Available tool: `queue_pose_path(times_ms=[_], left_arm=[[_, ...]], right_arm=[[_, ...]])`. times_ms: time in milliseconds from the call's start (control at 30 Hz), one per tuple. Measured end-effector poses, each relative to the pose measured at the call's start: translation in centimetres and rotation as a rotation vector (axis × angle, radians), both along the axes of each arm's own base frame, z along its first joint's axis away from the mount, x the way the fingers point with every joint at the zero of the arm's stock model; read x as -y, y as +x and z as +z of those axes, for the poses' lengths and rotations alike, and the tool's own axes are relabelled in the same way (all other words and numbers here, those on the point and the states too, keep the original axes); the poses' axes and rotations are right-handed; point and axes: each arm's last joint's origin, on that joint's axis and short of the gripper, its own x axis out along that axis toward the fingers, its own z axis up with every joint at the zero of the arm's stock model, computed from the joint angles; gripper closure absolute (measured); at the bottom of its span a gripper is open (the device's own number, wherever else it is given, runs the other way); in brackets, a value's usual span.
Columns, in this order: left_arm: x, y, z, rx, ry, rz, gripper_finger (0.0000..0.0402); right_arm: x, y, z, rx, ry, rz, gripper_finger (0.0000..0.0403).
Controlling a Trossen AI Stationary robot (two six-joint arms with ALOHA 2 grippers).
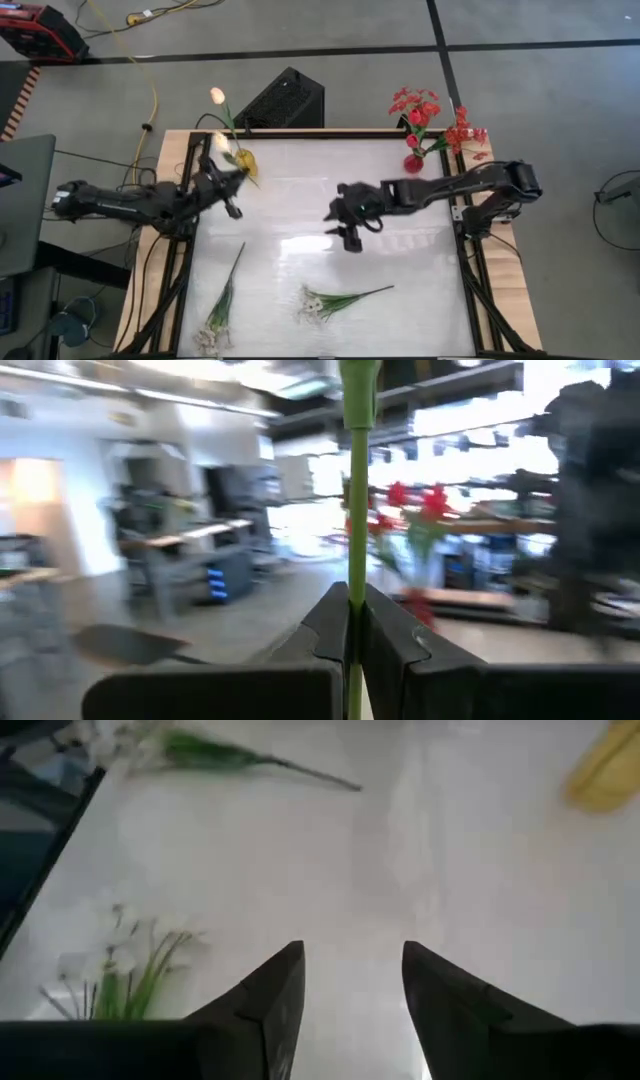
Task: Sort flowers into vase by color
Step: Put the yellow flower into the yellow vase
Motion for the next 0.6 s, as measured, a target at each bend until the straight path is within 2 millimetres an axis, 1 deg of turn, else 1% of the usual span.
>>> queue_pose_path(times_ms=[133,267,333,467,600], left_arm=[[-1.2,-1.1,0.5,0.027,0.019,0.131,0.0401],[-2.6,-1.7,0.5,0.016,0.025,0.253,0.0401],[-3.5,-1.8,0.3,-0.013,0.029,0.307,0.0401],[-5.3,-1.7,-0.5,-0.072,0.014,0.34,0.0401],[-6.7,-1.9,-0.8,-0.055,-0.018,0.352,0.0401]], right_arm=[[-1.5,-1.0,-2.6,0.079,0.001,0.047,0.0225],[-2.4,-1.5,-4.5,0.145,0.011,0.075,0.0238],[-2.8,-1.6,-5.1,0.179,0.016,0.086,0.0242],[-3.3,-1.8,-5.9,0.199,0.021,0.102,0.0248],[-3.5,-2.0,-6.3,0.213,0.034,0.101,0.0251]])
